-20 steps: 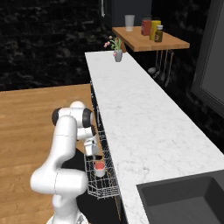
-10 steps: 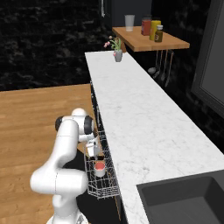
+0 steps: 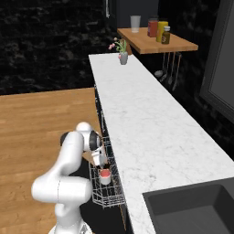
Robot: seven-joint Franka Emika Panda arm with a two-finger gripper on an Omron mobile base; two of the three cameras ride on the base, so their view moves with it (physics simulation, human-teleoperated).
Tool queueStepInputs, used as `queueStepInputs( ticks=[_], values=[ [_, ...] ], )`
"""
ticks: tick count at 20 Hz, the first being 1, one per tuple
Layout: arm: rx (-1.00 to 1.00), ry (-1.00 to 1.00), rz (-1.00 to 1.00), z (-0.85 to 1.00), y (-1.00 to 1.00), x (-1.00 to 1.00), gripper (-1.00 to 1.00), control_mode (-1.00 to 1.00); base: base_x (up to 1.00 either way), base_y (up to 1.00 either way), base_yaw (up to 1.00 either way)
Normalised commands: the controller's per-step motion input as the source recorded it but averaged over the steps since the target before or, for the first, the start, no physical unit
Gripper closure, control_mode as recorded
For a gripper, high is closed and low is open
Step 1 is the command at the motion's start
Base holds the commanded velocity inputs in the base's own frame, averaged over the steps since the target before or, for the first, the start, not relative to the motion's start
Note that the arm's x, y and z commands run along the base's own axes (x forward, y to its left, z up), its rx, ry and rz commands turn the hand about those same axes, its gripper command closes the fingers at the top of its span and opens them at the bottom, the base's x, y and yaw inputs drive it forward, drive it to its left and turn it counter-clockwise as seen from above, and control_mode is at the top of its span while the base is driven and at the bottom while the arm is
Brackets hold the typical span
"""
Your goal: Pick up the cup and bowl from the counter, place them in the dishwasher, and close the dishwasher door.
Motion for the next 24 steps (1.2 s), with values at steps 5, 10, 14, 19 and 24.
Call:
queueStepInputs(
  ticks=[5,10,14,19,24],
  values=[
    [-0.02,0.06,0.0,-0.39,-0.01,0.2,1.0,-1.0,0.0,0.0,0.0],
    [0.0,0.16,0.0,0.0,0.0,-0.04,-1.0,-1.0,0.0,0.0,0.0],
    [0.0,0.15,0.0,0.27,0.03,-0.21,-1.0,-1.0,0.0,0.0,0.0],
    [-0.06,0.06,-0.01,0.05,0.28,-0.07,-1.0,-1.0,0.0,0.0,0.0],
    [-0.1,0.0,-0.02,0.13,0.48,-0.23,-1.0,-1.0,0.0,0.0,0.0]
  ],
)
